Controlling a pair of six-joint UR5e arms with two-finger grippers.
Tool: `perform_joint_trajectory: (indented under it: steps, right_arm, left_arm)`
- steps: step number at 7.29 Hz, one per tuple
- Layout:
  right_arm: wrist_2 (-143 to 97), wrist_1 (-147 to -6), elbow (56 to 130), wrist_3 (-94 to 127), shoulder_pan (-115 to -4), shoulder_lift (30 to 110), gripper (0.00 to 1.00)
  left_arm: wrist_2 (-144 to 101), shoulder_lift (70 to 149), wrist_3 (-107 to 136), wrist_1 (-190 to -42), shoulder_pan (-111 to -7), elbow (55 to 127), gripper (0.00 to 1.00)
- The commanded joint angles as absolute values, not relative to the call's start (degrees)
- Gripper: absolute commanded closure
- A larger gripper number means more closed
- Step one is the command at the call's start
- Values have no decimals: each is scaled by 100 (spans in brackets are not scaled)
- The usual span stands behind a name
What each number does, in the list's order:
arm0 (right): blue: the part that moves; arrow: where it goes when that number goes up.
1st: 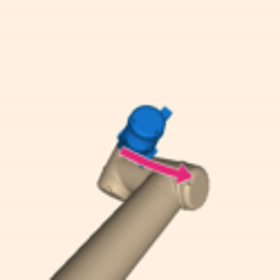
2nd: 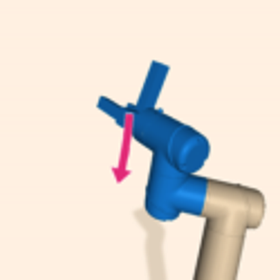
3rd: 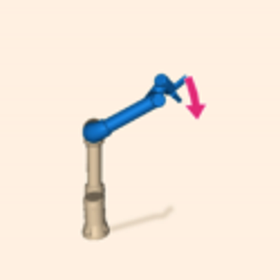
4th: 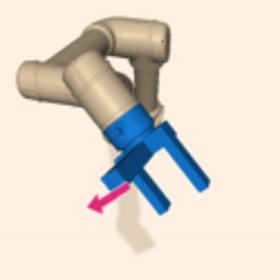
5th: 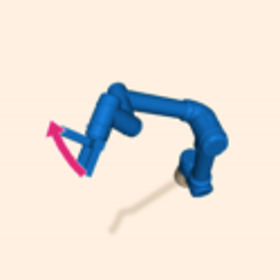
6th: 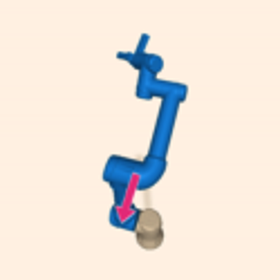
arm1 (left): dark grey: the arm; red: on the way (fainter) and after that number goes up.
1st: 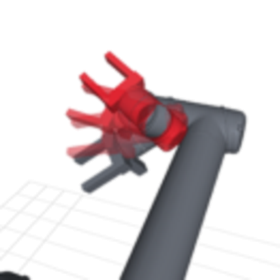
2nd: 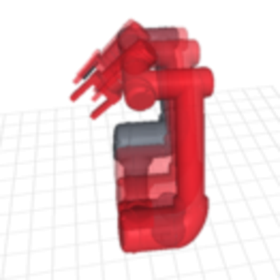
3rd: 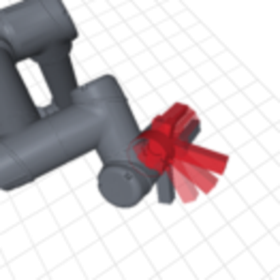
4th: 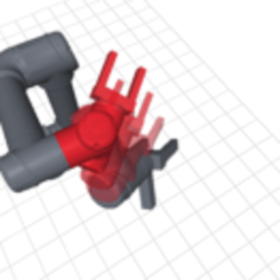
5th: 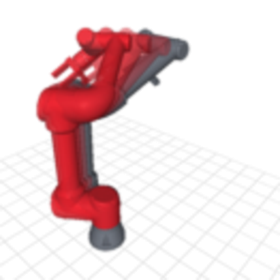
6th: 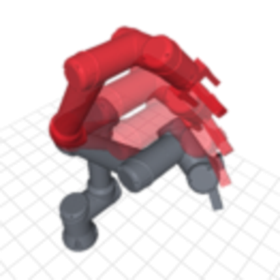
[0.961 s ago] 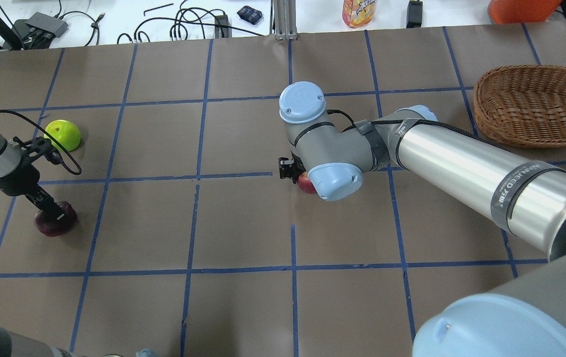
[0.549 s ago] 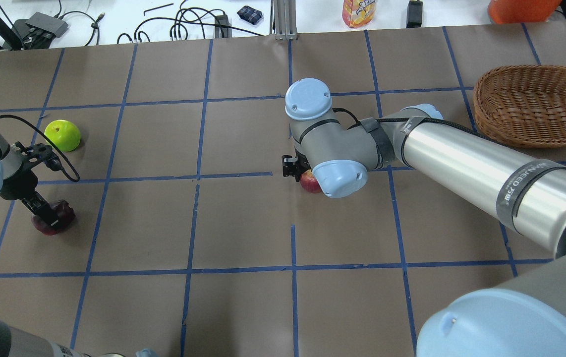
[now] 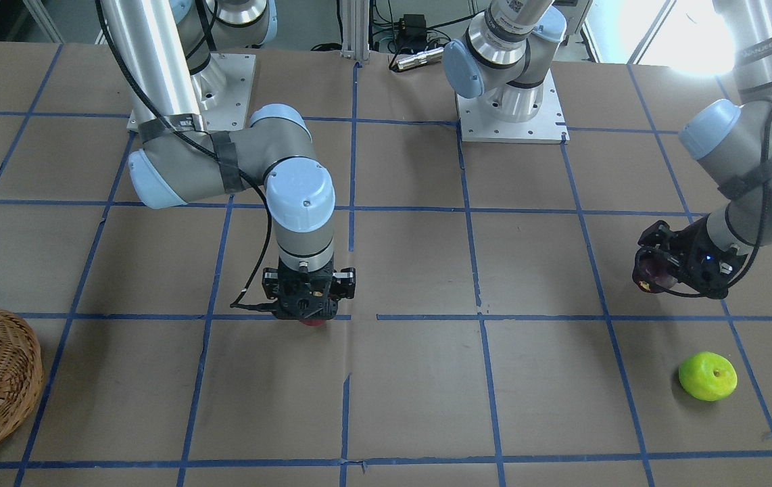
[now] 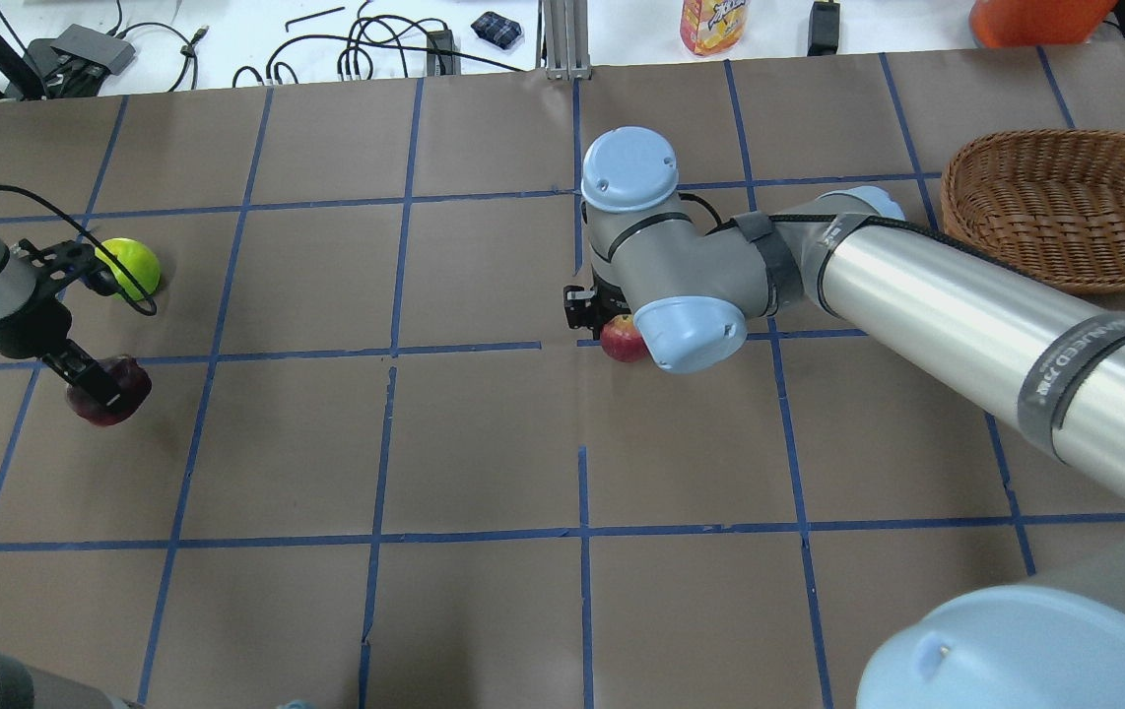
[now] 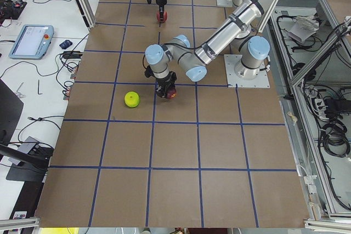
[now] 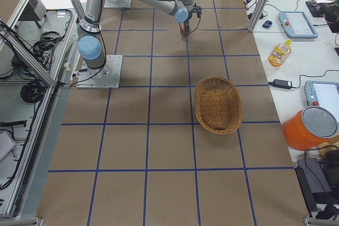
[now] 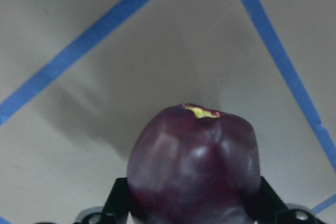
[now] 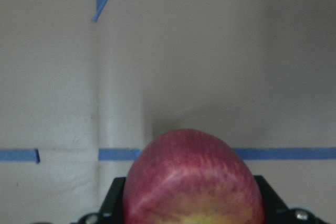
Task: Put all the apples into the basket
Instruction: 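Grasp the purple apple with left gripper while right gripper grasps red apple, then carry red apple to basket with right while left carries purple apple to center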
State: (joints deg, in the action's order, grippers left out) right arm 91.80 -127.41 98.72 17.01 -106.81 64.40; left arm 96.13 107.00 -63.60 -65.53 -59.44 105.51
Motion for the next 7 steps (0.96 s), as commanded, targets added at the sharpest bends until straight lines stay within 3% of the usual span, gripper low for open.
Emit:
perform_joint_trajectory:
  steps: [1,4,5,7]
  right_arm:
    - [9036,-12045,9598,1008,-9508,7107,64]
    - [8991,-11838,9484,-2359,-7161,7270,69]
    - [8991,-11848,9257,-3208,-6597,6912,73]
    - [8974,-11857,8161,-4276,-6040,5973,77]
  left_arm:
    - [9152,10504,-4650,-7466,-7026,9750,81]
    - [8235,10976,-812,-6799,-9158,9238,83]
    - [8505,11204,-78,-6463,-9732,9229,92]
    - [8603,11661,1271,-5655,-10770,9298,93]
